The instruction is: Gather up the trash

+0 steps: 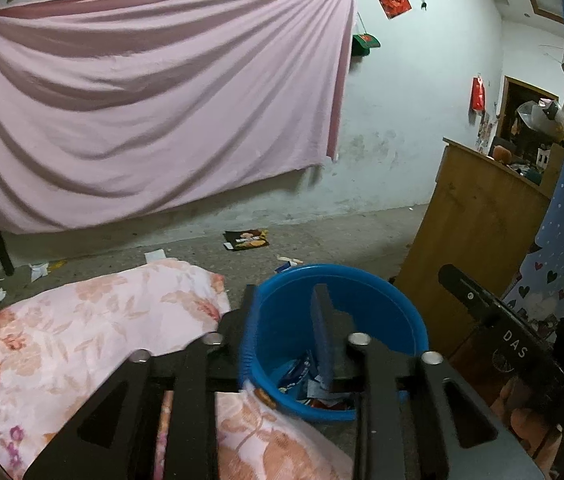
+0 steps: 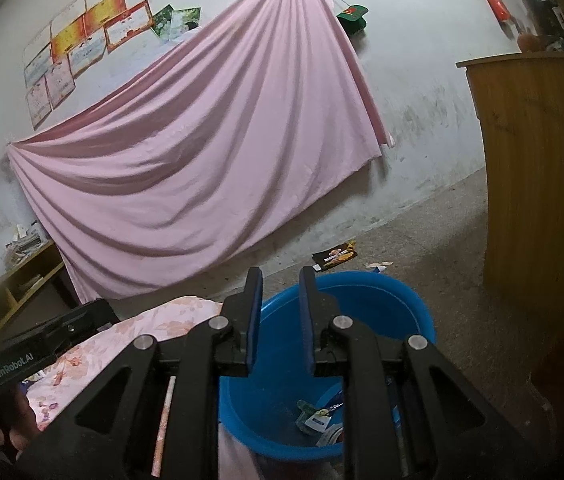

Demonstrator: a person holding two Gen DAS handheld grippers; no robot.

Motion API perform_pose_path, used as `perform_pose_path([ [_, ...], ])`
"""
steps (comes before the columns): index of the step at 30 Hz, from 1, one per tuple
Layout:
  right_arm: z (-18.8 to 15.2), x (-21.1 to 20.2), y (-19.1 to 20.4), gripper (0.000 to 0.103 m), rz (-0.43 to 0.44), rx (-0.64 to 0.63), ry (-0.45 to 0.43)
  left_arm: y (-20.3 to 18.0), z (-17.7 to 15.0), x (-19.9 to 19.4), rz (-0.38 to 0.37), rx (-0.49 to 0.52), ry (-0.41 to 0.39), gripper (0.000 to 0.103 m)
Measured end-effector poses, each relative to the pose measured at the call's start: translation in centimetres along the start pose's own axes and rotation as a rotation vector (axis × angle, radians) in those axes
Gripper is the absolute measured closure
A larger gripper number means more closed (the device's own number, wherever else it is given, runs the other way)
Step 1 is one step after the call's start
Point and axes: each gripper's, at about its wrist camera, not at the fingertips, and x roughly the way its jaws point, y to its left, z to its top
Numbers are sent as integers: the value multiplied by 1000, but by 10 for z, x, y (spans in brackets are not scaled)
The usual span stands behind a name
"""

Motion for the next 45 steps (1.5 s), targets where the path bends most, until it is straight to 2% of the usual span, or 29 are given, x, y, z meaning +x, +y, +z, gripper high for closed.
perform_pose_path([
  [5, -5, -13, 10, 48, 16, 0, -10, 10, -7, -27, 30, -26, -19, 71],
  [7, -6, -19, 15, 46, 16, -4, -22, 13, -10, -40, 47, -30, -29, 67],
  [12, -11, -36, 27, 32, 12, -19, -54, 18, -20, -72, 78, -38, -76, 61],
  [16, -15, -54, 39, 23, 10, -33, -91, 26, -28, -98, 97, -66, -105, 51],
  [23, -27, -77, 72, 3, 36, -105, -115, 43, -49, -149, 150, -93, -164, 40],
  [24, -30, -81, 76, 0, 44, -112, -115, 45, -52, -154, 157, -99, -170, 33],
  [25, -34, -86, 79, 0, 48, -120, -115, 49, -56, -163, 169, -111, -184, 27],
  [30, -48, -109, 93, 0, 56, -153, -134, 60, -79, -198, 199, -142, -230, 22],
  [32, -53, -120, 95, 0, 63, -154, -155, 61, -89, -211, 224, -134, -236, 15],
  [33, -55, -127, 98, 0, 67, -154, -167, 62, -93, -215, 233, -131, -240, 5],
  [34, -58, -133, 99, 0, 70, -156, -178, 62, -98, -223, 246, -133, -253, 2],
  [38, -72, -160, 109, 0, 82, -182, -216, 67, -121, -252, 265, -143, -290, 2],
  [45, -94, -197, 121, 0, 97, -212, -233, 66, -153, -294, 298, -149, -327, 2],
])
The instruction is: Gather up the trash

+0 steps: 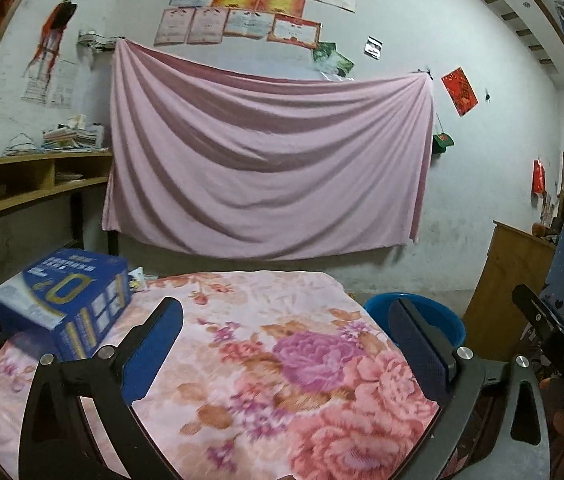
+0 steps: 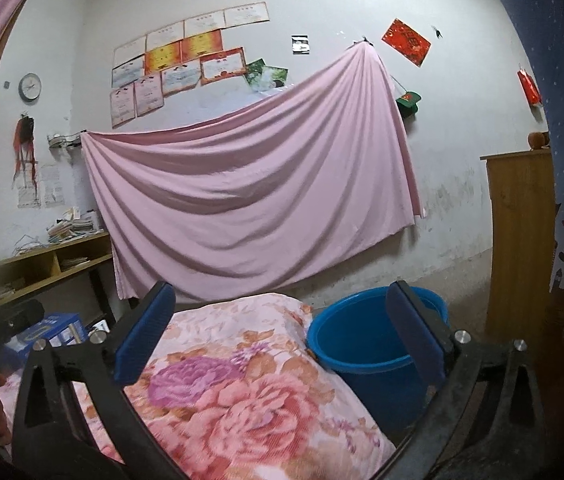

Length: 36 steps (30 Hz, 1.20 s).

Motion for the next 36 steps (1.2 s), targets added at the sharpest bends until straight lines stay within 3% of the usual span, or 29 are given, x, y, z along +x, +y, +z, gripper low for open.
perform_pose_path([
  [14, -29, -42, 33, 0, 16, -86, -16, 24, -46, -38, 66, -6, 4, 2],
  [36, -63, -32, 37, 0, 10, -123, 73, 36, -94, -35, 121, 13, 13, 2],
])
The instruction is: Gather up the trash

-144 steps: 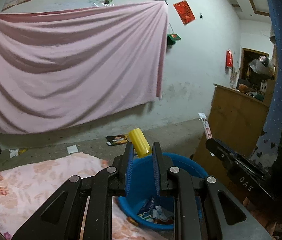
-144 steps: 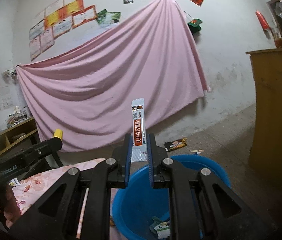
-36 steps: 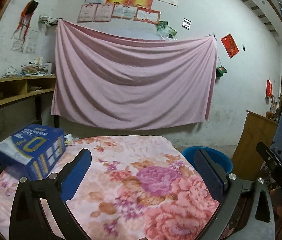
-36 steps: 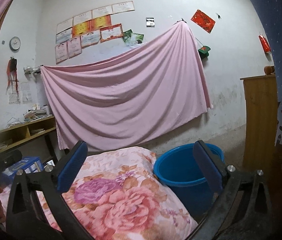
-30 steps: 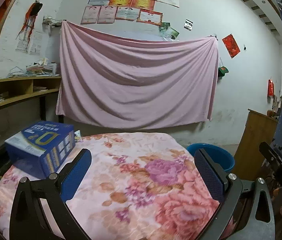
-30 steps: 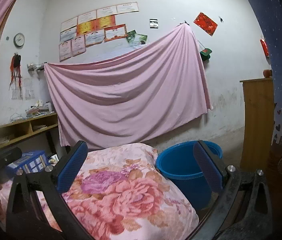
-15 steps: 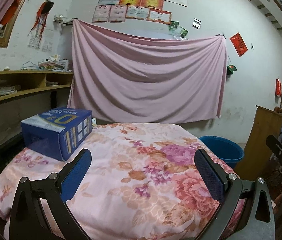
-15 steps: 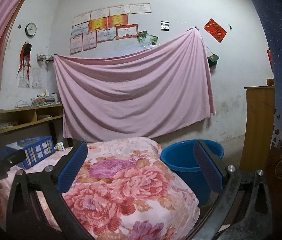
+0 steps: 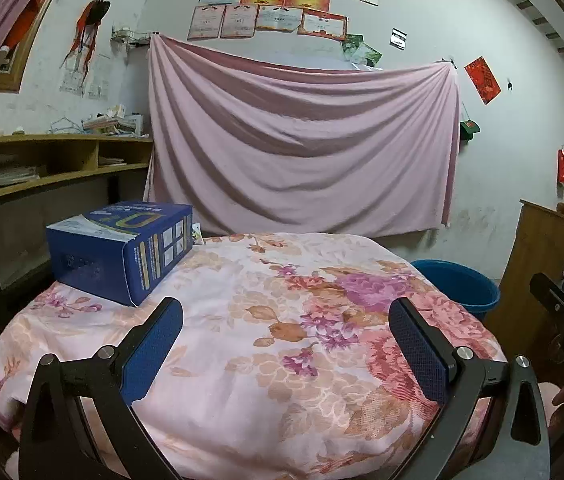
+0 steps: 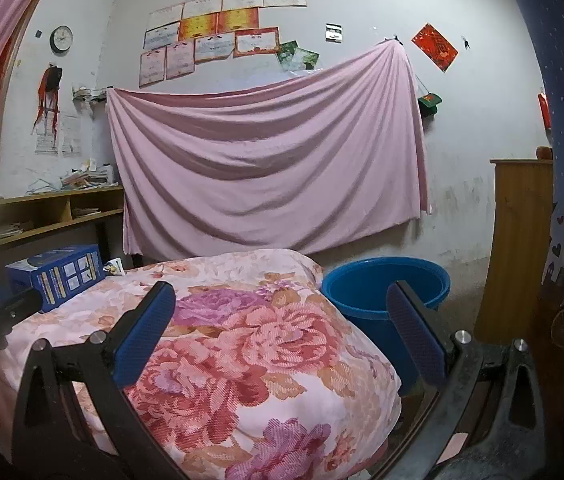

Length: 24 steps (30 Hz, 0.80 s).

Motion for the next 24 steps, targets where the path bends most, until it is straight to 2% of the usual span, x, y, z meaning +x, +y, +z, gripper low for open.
perform_pose_path([
  [10, -4, 9, -1, 0, 5, 9, 42, -1, -7, 5, -1, 14, 9, 2],
  [24, -5, 10, 1, 0, 7, 4, 44, -4, -11, 7, 8, 7, 8, 2],
])
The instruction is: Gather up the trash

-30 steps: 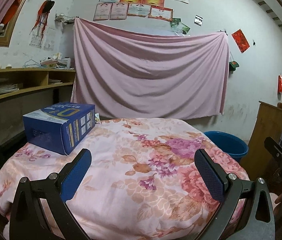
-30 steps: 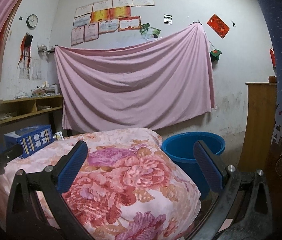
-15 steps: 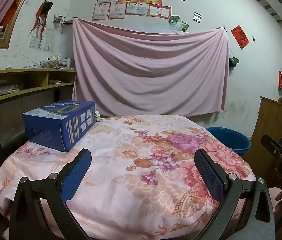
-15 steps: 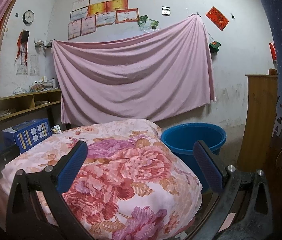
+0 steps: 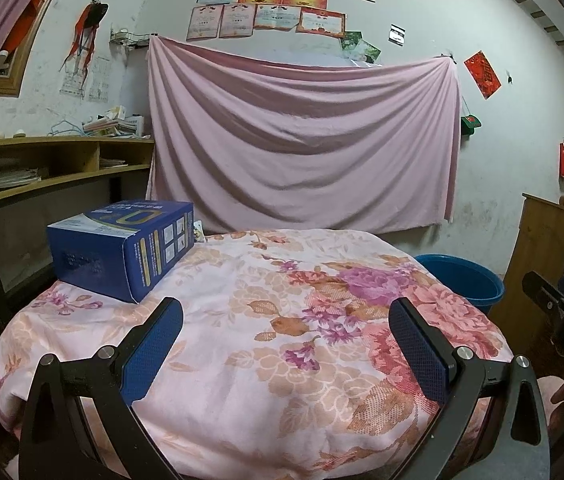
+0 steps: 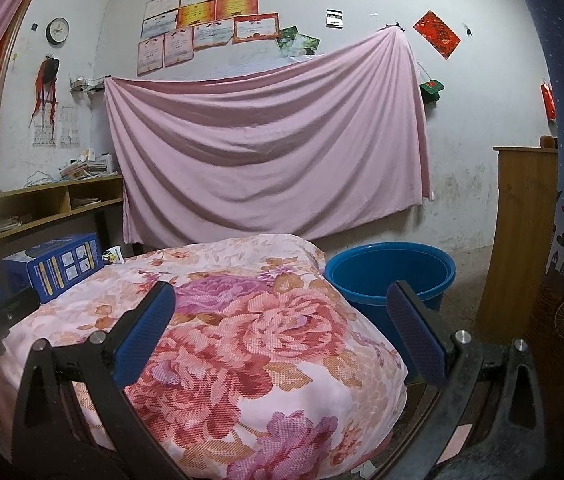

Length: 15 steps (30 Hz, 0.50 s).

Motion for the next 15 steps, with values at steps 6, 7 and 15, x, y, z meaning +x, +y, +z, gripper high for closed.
perform_pose_path([
  [6, 0, 0, 0, 0, 0, 1, 0, 0, 0, 0, 1, 1, -1, 2],
  [7, 0, 0, 0, 0, 0, 1, 0, 0, 0, 0, 0, 1, -2, 2],
  [15, 0, 0, 0, 0, 0, 1, 0, -1, 0, -1, 1, 1, -1, 2],
])
